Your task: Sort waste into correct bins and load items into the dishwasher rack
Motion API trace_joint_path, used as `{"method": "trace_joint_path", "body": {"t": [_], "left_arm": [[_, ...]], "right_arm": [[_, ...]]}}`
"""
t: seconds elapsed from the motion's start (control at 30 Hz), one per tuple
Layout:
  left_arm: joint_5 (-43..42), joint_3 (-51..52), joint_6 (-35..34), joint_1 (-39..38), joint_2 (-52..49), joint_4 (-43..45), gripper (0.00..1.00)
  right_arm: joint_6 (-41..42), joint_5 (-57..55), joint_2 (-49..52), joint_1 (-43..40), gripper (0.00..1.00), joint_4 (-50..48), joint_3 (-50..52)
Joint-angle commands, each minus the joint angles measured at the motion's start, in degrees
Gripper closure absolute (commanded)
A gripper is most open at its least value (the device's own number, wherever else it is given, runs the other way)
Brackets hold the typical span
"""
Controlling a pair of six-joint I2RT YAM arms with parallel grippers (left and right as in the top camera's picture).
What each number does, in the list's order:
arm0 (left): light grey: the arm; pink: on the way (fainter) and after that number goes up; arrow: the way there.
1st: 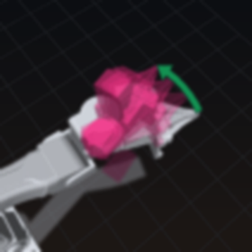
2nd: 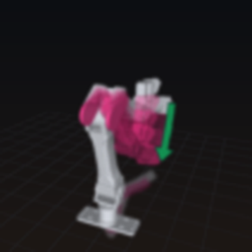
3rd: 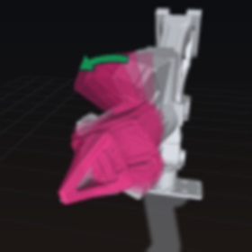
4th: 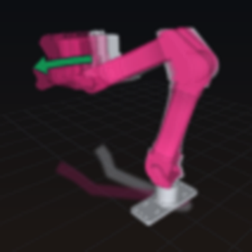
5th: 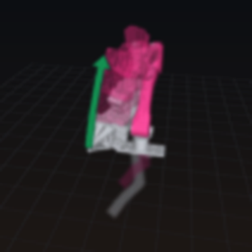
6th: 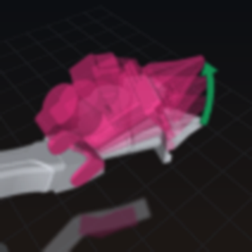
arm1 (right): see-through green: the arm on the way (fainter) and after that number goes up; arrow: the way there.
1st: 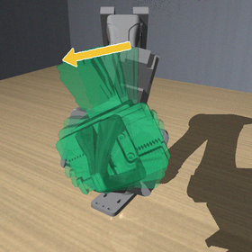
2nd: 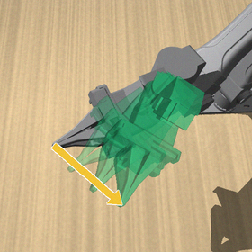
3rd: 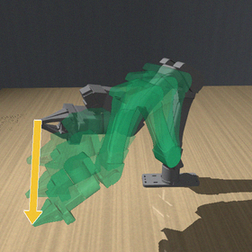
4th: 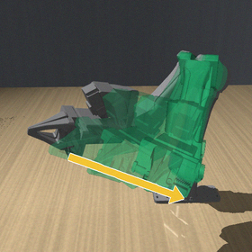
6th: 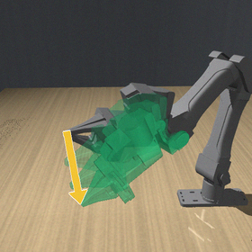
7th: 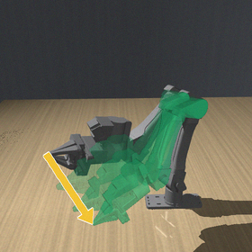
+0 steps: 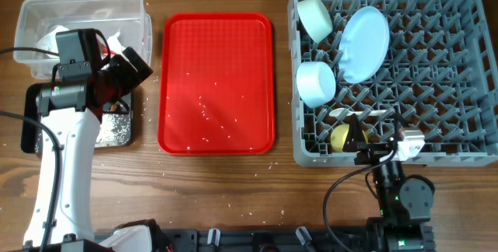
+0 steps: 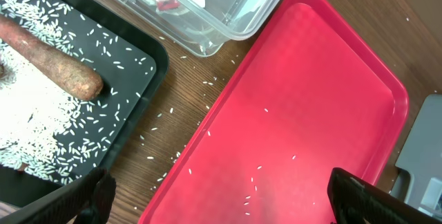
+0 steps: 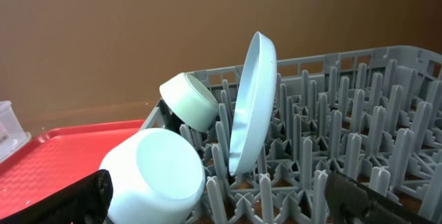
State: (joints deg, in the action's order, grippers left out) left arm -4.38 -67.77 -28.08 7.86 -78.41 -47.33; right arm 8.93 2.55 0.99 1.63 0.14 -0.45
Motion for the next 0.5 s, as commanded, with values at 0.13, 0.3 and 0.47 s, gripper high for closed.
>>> {"method": "trace_joint_path", "body": {"t": [0.13,0.3,0.47], "left_arm": [[0.4,0.1,0.7,-0.3,-0.1,0.1,0.00],[0.4,0.3,0.7,-0.3,0.3,0.1,0.00],[2.4,1.5,0.7,-0.3,8.9,-1.4,0.00]], "right_arm": [[0.6,0.9,-0.8,0.2,0.00,-0.3,0.2],[0.6,0.9,-0.8,0.2,0.00,-0.3,0.2],[0.6,0.9,-0.8,0.2,0.00,-0.3,0.2]]}}
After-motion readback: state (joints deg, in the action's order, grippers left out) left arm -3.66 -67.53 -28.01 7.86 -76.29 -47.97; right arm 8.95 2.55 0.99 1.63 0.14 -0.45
